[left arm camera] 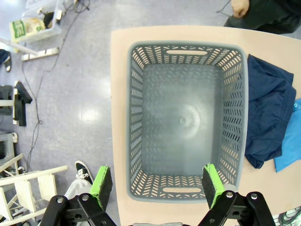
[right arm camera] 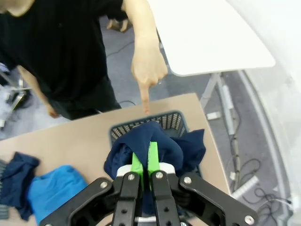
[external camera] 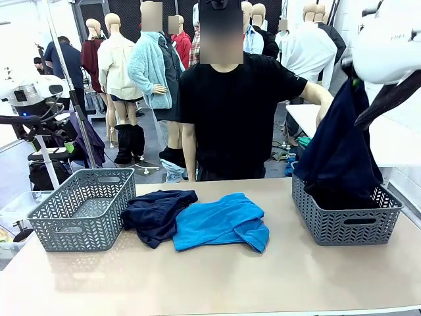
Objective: Sort the tops and bottoms.
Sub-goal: Sort the clothes according to human instructions.
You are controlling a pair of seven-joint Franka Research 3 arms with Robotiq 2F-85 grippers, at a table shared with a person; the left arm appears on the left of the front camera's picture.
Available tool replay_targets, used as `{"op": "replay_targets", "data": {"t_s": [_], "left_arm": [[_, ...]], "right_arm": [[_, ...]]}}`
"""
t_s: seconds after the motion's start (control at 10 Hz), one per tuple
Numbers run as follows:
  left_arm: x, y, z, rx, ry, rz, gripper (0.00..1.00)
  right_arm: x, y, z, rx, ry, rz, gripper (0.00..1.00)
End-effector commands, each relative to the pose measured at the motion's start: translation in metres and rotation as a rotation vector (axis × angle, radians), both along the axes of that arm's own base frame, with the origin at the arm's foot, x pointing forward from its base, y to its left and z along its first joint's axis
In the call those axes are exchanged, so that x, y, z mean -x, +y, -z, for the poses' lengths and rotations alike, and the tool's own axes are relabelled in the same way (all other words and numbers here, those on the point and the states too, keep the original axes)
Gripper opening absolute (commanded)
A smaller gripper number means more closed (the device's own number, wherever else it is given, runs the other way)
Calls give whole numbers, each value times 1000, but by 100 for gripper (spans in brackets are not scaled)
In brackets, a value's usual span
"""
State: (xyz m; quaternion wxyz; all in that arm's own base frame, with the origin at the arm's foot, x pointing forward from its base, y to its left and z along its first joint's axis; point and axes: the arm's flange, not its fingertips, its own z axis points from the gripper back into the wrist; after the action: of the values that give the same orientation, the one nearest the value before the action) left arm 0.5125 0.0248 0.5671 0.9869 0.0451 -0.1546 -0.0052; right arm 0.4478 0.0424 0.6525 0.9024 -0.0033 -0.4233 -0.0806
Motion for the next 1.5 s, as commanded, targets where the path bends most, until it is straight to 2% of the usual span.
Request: {"op": "replay_targets", "data": {"t_s": [0.0,0.1,0.4,0.7,0.8,1.2,1.3,1.4], "left_arm": [[-1,1,-1,15,-7,-9,100],[-1,1,-1,15,-7,-9,100],[-1,1,-1,15,-7,-9,100],[-1,1,-1,15,-7,-9,100],[-1,1,-1,15,-7,-9,100],[-1,1,-1,15,-7,-9,100],[-1,1,-1,15,-7,-9,100],[-1,1,-1,15,-7,-9,100]], "right_arm": [[-19,-18,40,-17,59,41,0],[-28,-27,61,-40,88,70,0],[-62,-37,120,-106,257,91,0],[-79,-34,148,-125,355,71,0],[-79,-33,148,-118,360,67,9],[-72,-28,136,-75,366,64,84],[-68,-28,131,-61,366,63,100],[-66,-29,126,-58,358,67,100]]}}
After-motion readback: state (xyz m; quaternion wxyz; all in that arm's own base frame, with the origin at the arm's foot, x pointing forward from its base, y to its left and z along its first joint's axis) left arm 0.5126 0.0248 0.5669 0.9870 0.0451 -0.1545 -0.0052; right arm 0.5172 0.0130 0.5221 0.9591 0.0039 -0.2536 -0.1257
